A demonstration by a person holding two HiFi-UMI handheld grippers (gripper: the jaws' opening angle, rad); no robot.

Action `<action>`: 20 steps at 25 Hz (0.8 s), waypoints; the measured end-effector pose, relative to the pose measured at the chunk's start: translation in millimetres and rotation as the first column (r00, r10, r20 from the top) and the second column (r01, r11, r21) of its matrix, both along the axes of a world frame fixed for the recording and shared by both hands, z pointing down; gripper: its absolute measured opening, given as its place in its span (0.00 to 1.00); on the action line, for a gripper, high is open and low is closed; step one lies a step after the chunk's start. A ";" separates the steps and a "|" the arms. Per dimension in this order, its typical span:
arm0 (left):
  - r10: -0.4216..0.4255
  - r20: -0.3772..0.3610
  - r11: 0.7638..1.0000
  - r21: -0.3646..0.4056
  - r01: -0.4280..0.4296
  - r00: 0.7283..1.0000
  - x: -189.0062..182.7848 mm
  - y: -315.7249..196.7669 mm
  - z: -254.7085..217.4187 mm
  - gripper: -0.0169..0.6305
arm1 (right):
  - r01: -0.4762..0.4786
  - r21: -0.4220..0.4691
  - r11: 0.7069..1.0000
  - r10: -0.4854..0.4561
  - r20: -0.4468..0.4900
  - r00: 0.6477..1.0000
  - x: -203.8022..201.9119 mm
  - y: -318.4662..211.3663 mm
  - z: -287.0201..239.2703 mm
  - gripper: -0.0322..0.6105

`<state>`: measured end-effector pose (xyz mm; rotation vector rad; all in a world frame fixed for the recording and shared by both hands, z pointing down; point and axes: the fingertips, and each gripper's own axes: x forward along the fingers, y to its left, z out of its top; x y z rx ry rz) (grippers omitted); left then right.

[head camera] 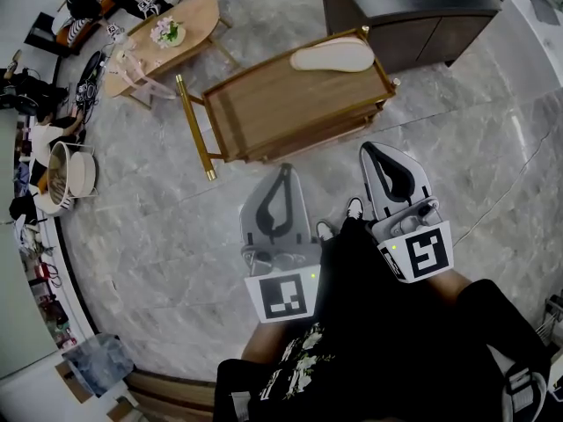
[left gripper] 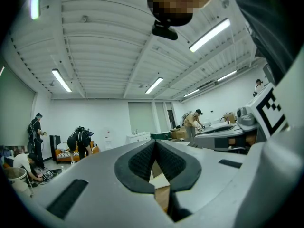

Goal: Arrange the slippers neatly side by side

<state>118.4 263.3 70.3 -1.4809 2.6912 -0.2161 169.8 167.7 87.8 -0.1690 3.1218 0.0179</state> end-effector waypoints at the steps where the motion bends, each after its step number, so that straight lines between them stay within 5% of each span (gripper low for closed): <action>1: -0.001 0.000 1.000 -0.003 0.001 1.000 -1.6 -2.9 1.9 0.03 | 0.000 0.001 1.000 0.000 -0.001 1.000 -0.9 -3.2 1.0 0.05; 20: 0.012 -0.016 1.000 -0.014 -0.013 1.000 1.7 -53.8 19.8 0.03 | 0.006 -0.002 1.000 -0.006 -0.004 1.000 2.5 -46.7 12.9 0.05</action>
